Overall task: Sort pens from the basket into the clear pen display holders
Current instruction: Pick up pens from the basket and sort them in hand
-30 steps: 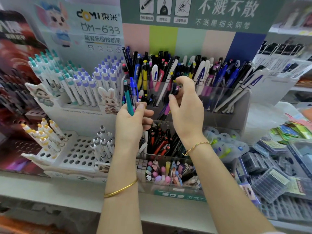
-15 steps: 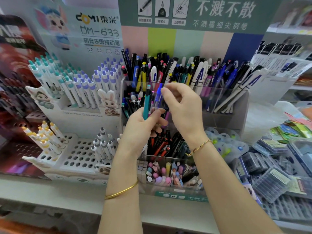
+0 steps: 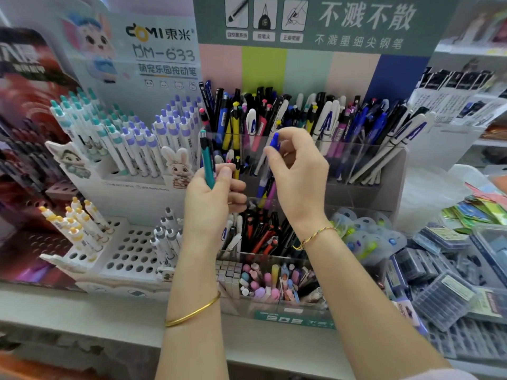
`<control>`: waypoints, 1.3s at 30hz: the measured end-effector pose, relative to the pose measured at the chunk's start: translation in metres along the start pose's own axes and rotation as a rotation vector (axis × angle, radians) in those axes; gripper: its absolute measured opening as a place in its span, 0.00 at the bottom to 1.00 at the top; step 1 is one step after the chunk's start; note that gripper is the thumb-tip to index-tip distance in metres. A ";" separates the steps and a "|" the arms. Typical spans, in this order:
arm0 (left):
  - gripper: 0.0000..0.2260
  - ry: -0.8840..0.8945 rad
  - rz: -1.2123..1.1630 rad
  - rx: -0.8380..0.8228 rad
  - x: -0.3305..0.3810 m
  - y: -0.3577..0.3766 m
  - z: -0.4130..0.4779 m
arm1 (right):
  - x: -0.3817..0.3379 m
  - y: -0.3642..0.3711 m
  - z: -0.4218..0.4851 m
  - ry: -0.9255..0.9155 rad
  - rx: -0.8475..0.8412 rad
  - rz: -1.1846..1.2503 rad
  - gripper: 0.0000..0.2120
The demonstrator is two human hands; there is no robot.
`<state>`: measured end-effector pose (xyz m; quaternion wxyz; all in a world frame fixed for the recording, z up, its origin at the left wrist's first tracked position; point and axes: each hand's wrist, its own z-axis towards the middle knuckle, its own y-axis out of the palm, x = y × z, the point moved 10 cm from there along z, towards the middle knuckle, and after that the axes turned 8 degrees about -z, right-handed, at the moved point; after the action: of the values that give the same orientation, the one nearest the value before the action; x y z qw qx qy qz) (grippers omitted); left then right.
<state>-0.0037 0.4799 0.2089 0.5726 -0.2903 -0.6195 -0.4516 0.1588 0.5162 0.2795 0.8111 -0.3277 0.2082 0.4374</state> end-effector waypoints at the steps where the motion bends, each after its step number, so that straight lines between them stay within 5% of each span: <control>1: 0.08 -0.008 0.009 -0.015 -0.002 0.002 0.000 | 0.001 0.003 -0.002 -0.008 -0.022 -0.021 0.07; 7: 0.04 -0.079 -0.038 -0.102 -0.008 0.011 -0.003 | 0.000 0.007 -0.003 -0.098 -0.021 -0.285 0.05; 13: 0.03 -0.192 -0.158 -0.173 -0.017 0.022 -0.004 | 0.023 0.018 -0.007 0.008 -0.120 -0.490 0.06; 18: 0.06 -0.122 -0.003 -0.254 -0.016 0.026 -0.007 | 0.005 -0.003 -0.002 0.056 -0.017 -0.141 0.06; 23: 0.07 -0.111 0.032 -0.314 -0.016 0.034 -0.008 | 0.005 0.030 -0.004 0.213 -0.395 0.091 0.05; 29: 0.09 0.017 0.144 -0.009 -0.004 0.000 0.002 | 0.012 -0.008 0.010 0.199 -0.036 0.137 0.02; 39: 0.01 -0.072 0.054 -0.019 -0.010 0.006 0.003 | -0.004 0.017 0.003 -0.094 -0.099 -0.261 0.06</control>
<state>0.0015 0.4866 0.2007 0.5590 -0.3285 -0.6274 -0.4313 0.1428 0.5226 0.2783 0.8529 -0.3707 0.1039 0.3526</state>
